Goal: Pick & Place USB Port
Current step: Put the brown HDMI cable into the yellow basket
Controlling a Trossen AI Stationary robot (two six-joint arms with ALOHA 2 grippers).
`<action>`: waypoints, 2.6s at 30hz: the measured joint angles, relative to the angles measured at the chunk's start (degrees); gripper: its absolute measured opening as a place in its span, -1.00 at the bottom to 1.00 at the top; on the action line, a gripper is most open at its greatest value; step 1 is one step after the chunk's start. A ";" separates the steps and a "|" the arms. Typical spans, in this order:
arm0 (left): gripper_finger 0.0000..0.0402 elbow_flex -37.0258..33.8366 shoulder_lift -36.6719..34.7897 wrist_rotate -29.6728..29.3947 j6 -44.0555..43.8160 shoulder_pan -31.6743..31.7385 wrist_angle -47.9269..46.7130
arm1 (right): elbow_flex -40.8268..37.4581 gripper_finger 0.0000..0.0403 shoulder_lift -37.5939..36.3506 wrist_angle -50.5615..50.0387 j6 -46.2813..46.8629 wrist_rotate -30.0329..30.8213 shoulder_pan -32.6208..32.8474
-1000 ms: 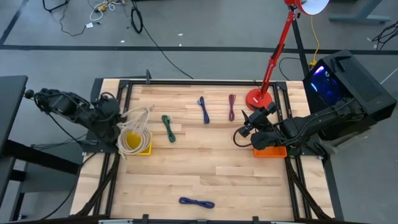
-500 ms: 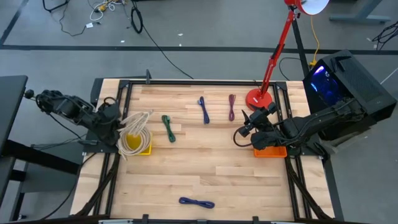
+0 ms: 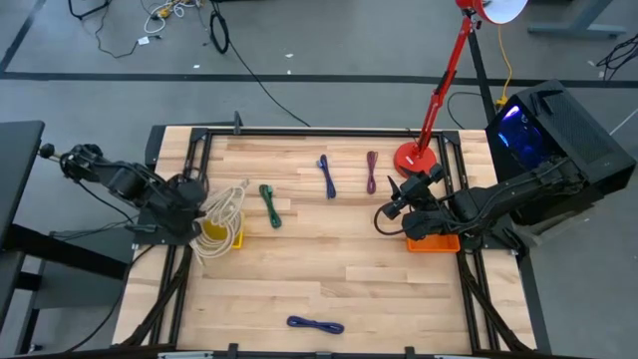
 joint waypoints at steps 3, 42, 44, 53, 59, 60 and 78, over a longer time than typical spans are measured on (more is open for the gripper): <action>-0.92 0.00 1.28 -0.44 0.01 0.00 -0.18 | 0.00 -0.08 0.00 0.00 -0.02 0.00 0.00; -0.84 0.02 4.58 2.98 -2.11 0.00 1.52 | 0.00 -0.08 0.00 -0.02 0.00 -0.02 0.00; -0.84 0.02 4.58 3.81 -2.75 0.00 0.83 | 0.00 -0.08 0.00 -0.02 0.00 -0.07 0.02; -0.86 0.02 4.58 7.61 -9.33 0.02 -3.43 | 0.00 -0.08 0.00 -0.04 -0.02 -0.07 0.02; -0.77 0.02 4.58 11.03 -9.98 0.02 -1.44 | 0.00 -0.08 0.00 -0.07 -0.02 -0.06 0.00; -0.77 0.02 4.58 12.48 -10.84 0.02 -1.39 | 0.00 -0.08 0.00 -0.07 -0.02 -0.05 0.00; -0.56 0.02 4.58 13.67 -19.21 0.02 -0.42 | 0.00 -0.08 0.00 -0.92 -0.03 -0.15 0.02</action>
